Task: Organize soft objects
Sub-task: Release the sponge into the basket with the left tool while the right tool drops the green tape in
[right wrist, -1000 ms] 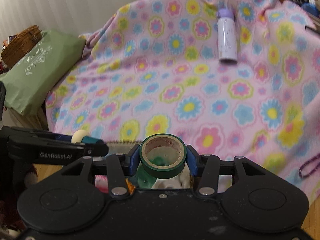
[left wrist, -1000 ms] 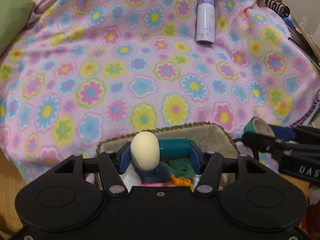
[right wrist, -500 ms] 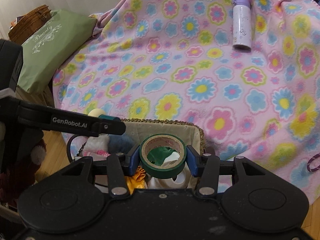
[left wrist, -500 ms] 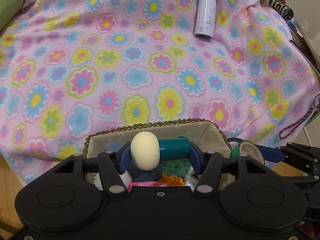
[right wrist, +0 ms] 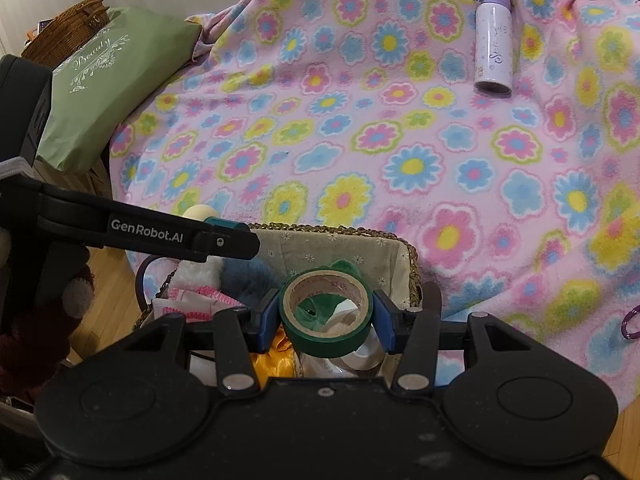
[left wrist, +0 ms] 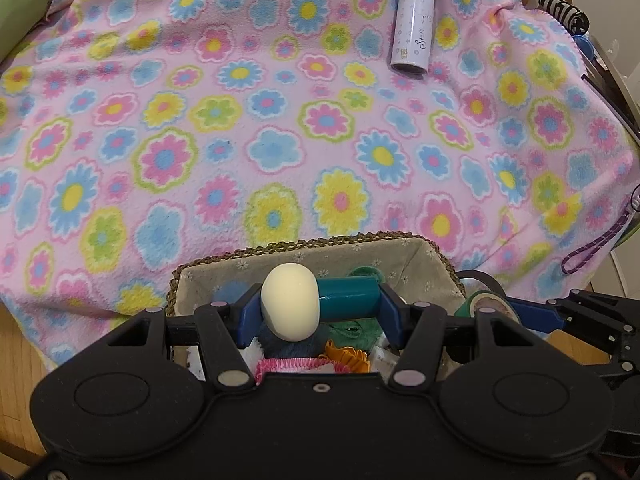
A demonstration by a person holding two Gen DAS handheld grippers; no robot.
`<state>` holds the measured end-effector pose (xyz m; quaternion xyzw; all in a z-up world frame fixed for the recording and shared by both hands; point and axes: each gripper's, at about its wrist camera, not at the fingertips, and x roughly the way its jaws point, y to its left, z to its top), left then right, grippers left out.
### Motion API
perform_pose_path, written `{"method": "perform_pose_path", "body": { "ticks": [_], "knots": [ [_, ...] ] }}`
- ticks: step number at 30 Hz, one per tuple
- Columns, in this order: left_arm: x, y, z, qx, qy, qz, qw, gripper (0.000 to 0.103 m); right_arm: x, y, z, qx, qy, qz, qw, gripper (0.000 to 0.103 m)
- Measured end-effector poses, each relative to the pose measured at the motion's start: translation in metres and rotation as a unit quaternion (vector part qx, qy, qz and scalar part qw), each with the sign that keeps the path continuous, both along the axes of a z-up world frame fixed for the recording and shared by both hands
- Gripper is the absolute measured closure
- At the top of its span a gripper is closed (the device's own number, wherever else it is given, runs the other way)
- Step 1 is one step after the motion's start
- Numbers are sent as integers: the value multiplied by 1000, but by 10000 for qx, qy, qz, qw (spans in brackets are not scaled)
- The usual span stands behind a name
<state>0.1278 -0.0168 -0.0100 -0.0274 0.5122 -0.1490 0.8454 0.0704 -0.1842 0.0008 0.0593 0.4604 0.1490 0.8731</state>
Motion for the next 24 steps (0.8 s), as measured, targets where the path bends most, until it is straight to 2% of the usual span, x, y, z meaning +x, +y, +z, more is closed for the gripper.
{"method": "perform_pose_path", "body": {
  "ticks": [13, 15, 24],
  "knots": [
    [-3, 1, 0, 46, 23, 25, 10000, 46, -3, -2, 0, 37, -40, 36, 10000, 52],
    [-3, 1, 0, 29, 23, 36, 10000, 41, -4, -2, 0, 38, -54, 58, 10000, 52],
    [-8, 0, 5, 59, -107, 38, 9999, 40, -7, -3, 3, 32, -136, 85, 9999, 49]
  ]
}}
